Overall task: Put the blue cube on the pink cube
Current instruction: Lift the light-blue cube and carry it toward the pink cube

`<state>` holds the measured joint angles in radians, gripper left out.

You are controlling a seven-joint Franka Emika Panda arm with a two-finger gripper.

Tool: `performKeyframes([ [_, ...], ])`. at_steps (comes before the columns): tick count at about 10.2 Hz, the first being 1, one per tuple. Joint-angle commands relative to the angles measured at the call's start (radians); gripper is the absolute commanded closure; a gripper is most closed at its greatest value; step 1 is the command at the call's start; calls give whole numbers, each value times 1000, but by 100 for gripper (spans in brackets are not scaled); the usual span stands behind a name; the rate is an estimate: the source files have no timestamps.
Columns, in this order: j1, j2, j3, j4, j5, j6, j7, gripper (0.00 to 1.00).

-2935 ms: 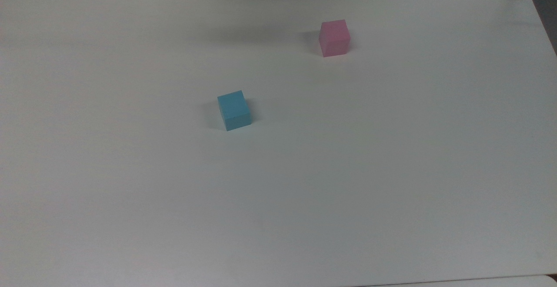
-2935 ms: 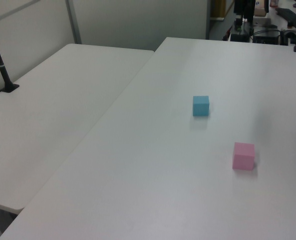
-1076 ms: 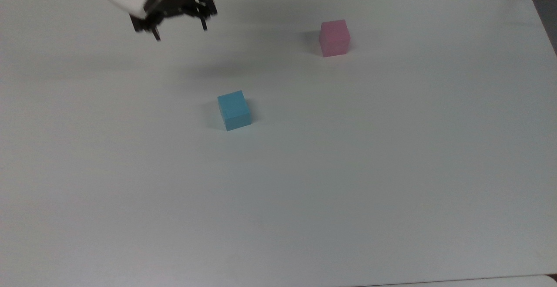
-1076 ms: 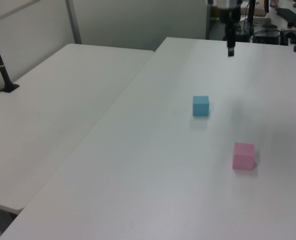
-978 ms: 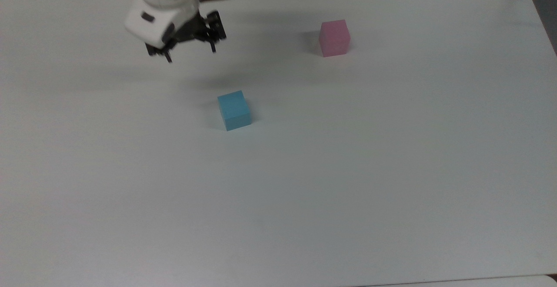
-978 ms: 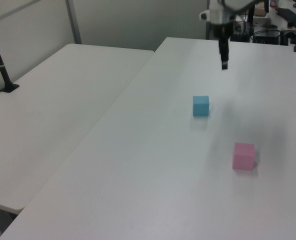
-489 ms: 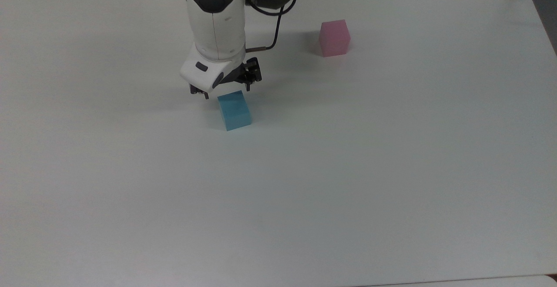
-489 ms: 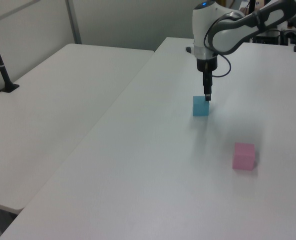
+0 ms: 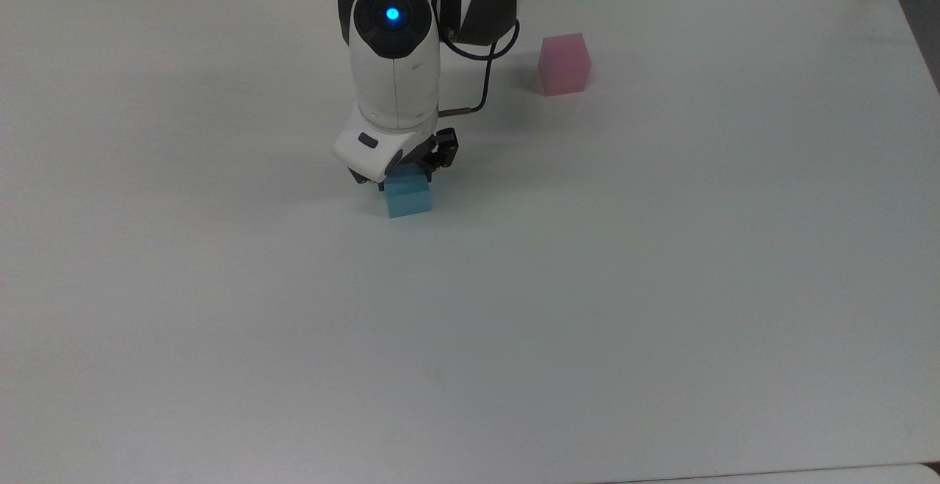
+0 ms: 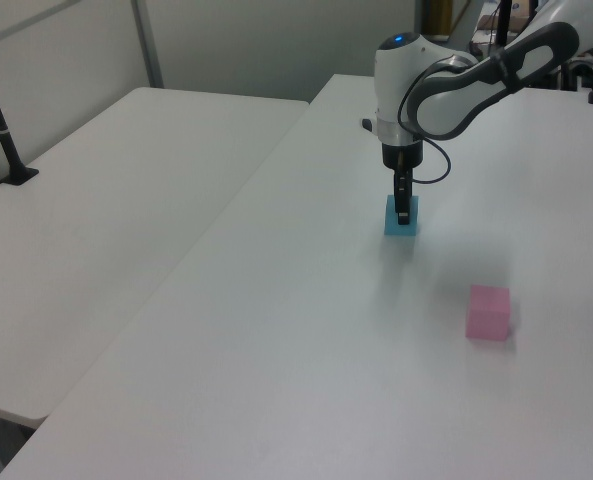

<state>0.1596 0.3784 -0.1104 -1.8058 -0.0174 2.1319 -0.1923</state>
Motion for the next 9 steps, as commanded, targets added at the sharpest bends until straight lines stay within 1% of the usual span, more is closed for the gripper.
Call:
performKeyframes([
  [1,-9,-134,5,-12,1,-97,45,43],
  [3,6,-298,6,-12,1,-284,34,43],
  [4,36,-370,15,-14,2,-399,36,43],
  [5,78,-430,23,-24,5,-482,46,43],
  [6,118,-464,46,-35,10,-525,101,43],
  [7,130,-475,107,-47,20,-526,214,43],
  [8,130,-474,180,-69,22,-520,322,43],
  [9,130,-472,243,-98,24,-520,432,43],
])
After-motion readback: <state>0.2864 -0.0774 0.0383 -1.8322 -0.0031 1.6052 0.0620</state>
